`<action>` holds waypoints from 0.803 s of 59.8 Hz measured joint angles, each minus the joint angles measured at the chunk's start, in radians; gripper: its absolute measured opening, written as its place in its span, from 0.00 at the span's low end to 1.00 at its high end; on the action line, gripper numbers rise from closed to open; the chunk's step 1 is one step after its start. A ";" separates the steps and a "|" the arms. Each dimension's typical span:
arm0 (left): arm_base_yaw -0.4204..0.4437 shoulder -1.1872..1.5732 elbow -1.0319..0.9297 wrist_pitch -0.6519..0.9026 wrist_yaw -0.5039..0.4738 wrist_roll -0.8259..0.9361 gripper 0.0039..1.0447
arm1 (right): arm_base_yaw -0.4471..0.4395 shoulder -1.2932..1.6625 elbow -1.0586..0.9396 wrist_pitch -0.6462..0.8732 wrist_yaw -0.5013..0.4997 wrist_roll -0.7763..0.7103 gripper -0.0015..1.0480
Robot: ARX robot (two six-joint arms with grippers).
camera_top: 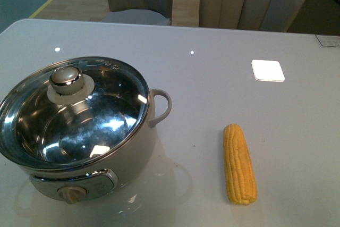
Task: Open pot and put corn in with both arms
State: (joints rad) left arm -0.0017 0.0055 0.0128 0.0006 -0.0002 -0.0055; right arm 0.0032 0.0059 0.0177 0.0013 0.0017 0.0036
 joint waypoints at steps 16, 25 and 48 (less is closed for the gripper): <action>0.000 0.000 0.000 0.000 0.000 0.000 0.94 | 0.000 0.000 0.000 0.000 0.000 0.000 0.92; 0.000 0.000 0.000 0.000 0.000 0.000 0.94 | 0.000 0.000 0.000 0.000 0.000 0.000 0.92; 0.000 0.000 0.000 0.000 0.000 0.000 0.94 | 0.000 0.000 0.000 0.000 0.000 0.000 0.92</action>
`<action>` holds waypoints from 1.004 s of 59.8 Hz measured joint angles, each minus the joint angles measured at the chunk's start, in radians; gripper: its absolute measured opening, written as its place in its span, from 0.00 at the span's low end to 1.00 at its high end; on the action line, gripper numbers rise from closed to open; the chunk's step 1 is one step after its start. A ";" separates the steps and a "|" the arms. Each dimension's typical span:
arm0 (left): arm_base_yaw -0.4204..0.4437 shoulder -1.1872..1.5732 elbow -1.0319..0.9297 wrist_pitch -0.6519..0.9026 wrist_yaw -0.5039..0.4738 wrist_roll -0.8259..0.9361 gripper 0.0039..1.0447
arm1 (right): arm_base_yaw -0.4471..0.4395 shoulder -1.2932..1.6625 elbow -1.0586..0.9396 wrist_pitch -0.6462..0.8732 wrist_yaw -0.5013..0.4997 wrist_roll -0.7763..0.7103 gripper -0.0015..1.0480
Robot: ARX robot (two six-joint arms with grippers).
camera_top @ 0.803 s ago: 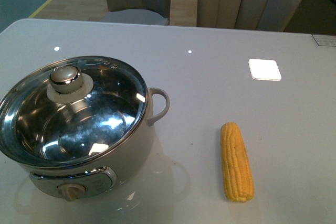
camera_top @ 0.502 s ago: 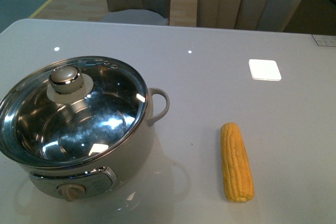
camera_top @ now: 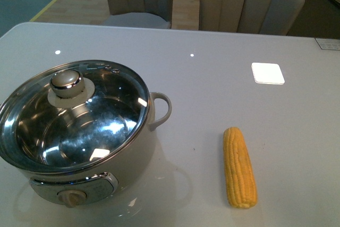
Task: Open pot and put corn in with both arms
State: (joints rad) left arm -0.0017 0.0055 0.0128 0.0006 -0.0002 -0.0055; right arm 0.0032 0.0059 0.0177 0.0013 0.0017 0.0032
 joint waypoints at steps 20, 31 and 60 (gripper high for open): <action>-0.140 0.251 0.098 -0.129 -0.188 -0.089 0.94 | 0.000 0.000 0.000 0.000 0.000 0.000 0.92; -0.214 0.549 0.117 0.189 -0.189 -0.057 0.94 | 0.000 0.000 0.000 0.000 0.000 0.000 0.92; -0.267 1.507 0.292 0.926 -0.222 0.002 0.94 | 0.000 0.000 0.000 0.000 0.000 0.000 0.92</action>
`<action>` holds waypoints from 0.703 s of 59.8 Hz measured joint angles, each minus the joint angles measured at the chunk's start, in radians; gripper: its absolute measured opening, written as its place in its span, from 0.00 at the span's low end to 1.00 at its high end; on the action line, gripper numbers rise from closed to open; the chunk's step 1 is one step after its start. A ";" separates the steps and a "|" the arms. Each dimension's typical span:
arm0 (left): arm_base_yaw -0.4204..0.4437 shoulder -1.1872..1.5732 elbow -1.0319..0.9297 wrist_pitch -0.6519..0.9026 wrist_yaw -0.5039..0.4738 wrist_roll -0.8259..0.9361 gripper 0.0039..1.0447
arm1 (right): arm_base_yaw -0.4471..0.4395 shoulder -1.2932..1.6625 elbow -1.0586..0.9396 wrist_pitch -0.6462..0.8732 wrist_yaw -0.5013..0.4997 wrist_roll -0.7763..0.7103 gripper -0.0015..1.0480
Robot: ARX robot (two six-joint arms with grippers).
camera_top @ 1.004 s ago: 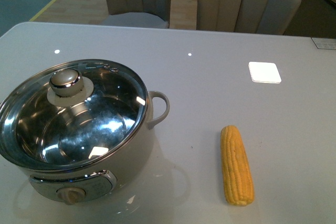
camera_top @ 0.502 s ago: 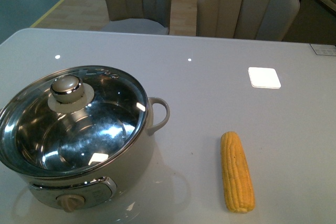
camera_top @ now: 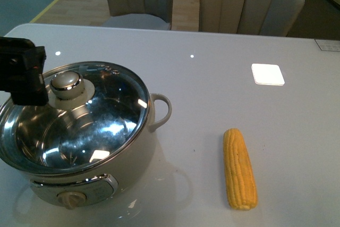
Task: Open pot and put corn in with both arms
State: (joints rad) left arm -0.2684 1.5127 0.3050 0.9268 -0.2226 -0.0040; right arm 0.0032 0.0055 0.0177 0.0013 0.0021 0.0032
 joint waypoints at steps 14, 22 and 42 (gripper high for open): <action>-0.019 0.184 0.056 0.086 -0.014 -0.001 0.94 | 0.000 0.000 0.000 0.000 0.000 0.000 0.92; -0.020 0.271 0.085 0.111 -0.017 -0.005 0.94 | 0.000 0.000 0.000 0.000 0.000 0.000 0.92; -0.023 0.395 0.141 0.134 -0.013 -0.027 0.94 | 0.000 0.000 0.000 0.000 0.000 0.000 0.92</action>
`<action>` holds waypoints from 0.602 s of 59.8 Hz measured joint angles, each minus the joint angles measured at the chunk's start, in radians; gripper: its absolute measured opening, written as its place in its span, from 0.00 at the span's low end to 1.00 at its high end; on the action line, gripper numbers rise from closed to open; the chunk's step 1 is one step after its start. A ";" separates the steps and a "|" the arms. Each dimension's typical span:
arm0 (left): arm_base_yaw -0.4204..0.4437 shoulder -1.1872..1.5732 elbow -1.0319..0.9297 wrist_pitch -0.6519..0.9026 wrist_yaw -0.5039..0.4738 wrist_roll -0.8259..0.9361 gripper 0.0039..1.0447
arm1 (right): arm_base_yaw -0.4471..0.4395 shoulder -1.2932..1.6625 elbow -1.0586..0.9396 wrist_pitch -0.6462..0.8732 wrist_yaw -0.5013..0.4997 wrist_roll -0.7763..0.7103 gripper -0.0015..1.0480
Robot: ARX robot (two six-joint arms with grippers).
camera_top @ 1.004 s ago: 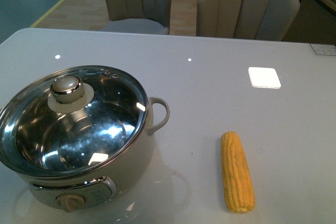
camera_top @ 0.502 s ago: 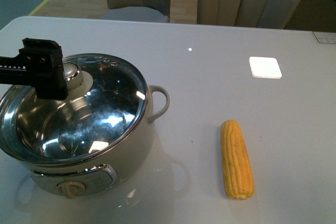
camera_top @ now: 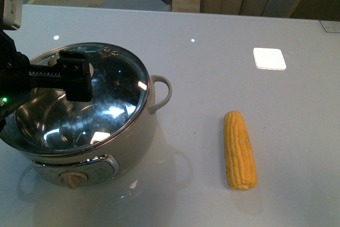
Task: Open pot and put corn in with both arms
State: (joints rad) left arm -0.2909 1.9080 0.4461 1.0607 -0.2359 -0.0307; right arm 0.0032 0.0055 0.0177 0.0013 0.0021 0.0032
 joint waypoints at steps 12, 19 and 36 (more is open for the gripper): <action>-0.004 0.038 0.013 0.006 0.000 -0.006 0.94 | 0.000 0.000 0.000 0.000 0.000 0.000 0.92; -0.015 0.058 0.024 0.006 0.000 -0.016 0.94 | 0.000 0.000 0.000 0.000 0.000 0.000 0.92; -0.042 0.088 0.055 0.000 0.006 -0.042 0.58 | 0.000 0.000 0.000 0.000 0.000 0.000 0.92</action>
State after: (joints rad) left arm -0.3325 1.9957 0.5011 1.0607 -0.2298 -0.0727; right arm 0.0032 0.0055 0.0177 0.0013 0.0021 0.0036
